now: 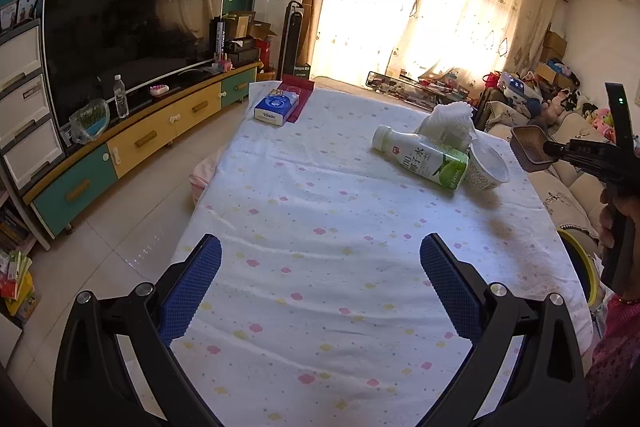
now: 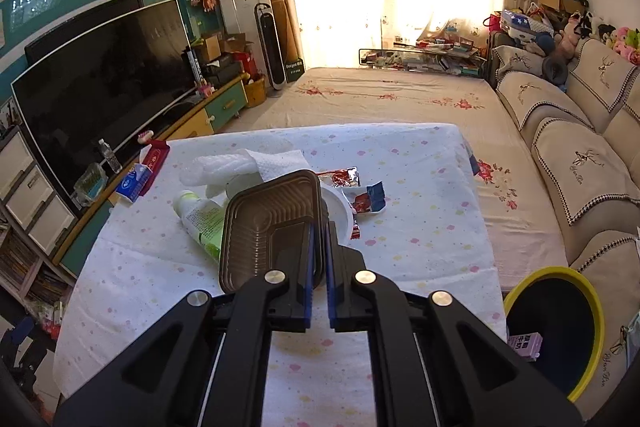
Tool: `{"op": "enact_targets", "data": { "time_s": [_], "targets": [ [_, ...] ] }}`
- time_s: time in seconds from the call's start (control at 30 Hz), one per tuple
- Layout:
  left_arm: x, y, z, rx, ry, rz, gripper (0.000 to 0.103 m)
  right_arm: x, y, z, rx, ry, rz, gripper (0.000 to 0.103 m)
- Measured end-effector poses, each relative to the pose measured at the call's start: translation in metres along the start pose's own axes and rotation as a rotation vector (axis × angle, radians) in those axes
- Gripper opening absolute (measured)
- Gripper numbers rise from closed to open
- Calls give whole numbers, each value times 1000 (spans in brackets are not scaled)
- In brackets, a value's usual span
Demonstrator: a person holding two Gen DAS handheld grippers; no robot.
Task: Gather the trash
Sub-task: 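Grasp the brown pudding cup with the right gripper and lift, then carry the pudding cup over the yellow bin and open the right gripper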
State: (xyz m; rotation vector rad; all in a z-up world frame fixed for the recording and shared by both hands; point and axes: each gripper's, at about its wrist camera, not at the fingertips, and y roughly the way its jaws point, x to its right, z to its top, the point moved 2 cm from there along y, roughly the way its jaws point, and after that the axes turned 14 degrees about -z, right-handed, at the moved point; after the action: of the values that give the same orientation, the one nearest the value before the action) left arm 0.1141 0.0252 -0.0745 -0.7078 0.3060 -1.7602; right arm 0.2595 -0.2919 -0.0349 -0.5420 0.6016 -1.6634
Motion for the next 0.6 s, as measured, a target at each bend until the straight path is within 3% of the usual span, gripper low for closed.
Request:
{"op": "enact_targets", "data": {
  "time_s": [0.23,0.6],
  "targets": [
    [9,-2,-1,-3,15,-13,98,46,-40,-34,34,64,-46,5],
    [40,0,-3,-17,52,-59,98,144,-60,-95,-9,187,-188,5]
  ]
}}
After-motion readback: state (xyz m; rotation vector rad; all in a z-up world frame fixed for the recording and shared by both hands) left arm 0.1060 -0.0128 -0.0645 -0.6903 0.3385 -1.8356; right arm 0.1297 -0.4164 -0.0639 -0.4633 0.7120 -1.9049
